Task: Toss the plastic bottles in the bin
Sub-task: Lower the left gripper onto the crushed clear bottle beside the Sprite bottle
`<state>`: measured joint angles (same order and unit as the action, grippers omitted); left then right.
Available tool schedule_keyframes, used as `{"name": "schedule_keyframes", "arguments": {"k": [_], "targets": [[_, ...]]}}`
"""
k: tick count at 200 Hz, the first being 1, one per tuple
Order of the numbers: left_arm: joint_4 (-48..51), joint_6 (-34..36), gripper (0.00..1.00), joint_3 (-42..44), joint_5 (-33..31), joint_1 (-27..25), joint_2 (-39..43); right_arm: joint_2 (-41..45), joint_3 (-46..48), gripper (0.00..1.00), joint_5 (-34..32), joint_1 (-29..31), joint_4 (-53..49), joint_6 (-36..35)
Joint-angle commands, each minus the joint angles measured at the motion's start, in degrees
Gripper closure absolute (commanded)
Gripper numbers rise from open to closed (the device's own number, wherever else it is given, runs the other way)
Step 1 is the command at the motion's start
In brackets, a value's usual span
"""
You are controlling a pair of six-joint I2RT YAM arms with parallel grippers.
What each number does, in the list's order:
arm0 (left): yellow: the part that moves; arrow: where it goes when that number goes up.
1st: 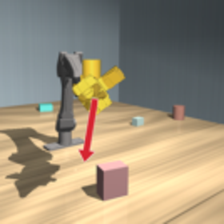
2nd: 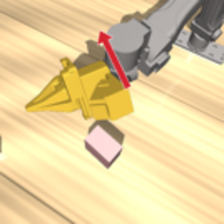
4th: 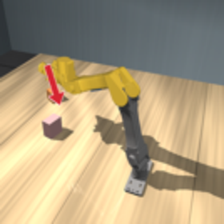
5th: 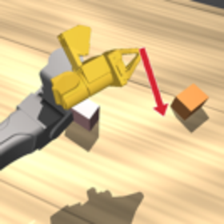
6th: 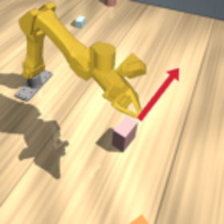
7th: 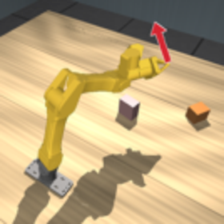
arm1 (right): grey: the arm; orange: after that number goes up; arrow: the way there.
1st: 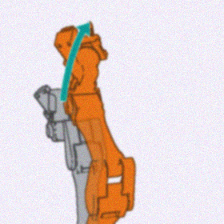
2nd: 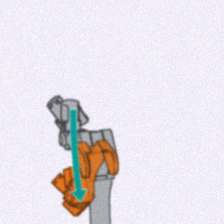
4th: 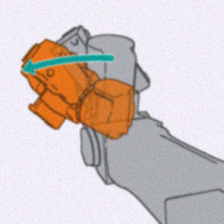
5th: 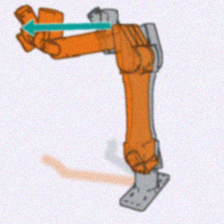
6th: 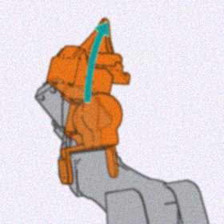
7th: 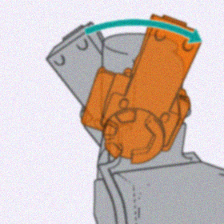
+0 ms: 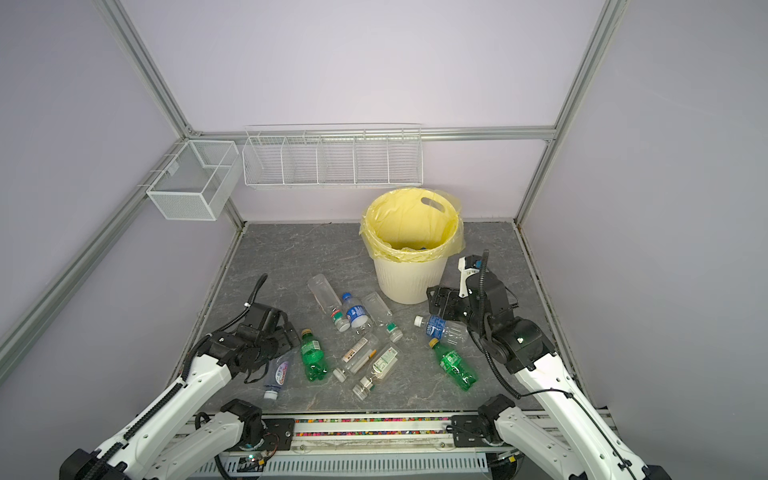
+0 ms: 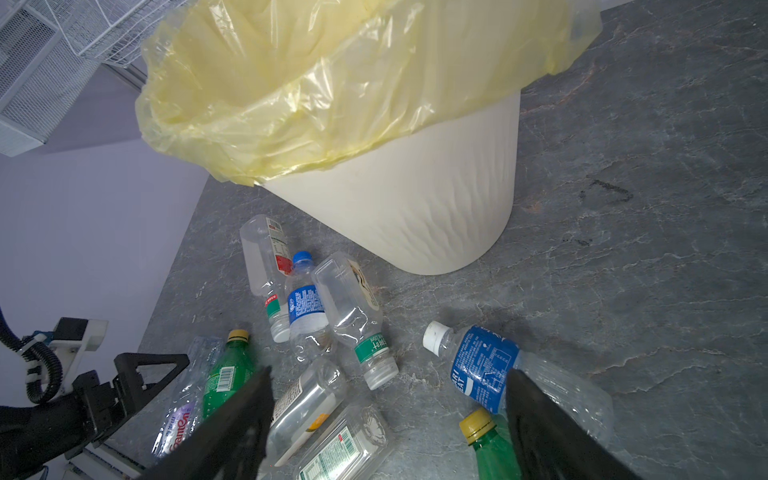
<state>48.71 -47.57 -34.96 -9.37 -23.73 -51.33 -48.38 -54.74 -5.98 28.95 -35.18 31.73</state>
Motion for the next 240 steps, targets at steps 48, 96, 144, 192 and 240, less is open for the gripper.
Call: {"name": "schedule_keyframes", "arguments": {"k": [48,96,144,192,240], "targets": [[-6.74,-1.0,0.05,4.56,-1.4,0.26,-1.2,0.56,-0.27,0.12,-1.4,-0.12,-0.91,0.45],[-7.99,-0.7,0.08,7.16,-2.36,0.21,-0.71,2.25,-1.09,0.12,-2.5,-0.13,-2.77,0.34],[-9.93,0.12,0.11,8.95,-4.04,0.25,-0.69,3.77,-0.8,0.12,-3.45,-0.13,-4.16,1.06],[-13.01,0.36,0.14,10.16,-4.44,0.26,-2.24,4.35,-0.44,0.12,-4.29,-0.16,-4.9,1.49],[-15.0,1.35,0.22,10.27,-4.74,0.26,-4.38,4.77,0.08,0.12,-4.28,-0.18,-4.98,2.16]]}}
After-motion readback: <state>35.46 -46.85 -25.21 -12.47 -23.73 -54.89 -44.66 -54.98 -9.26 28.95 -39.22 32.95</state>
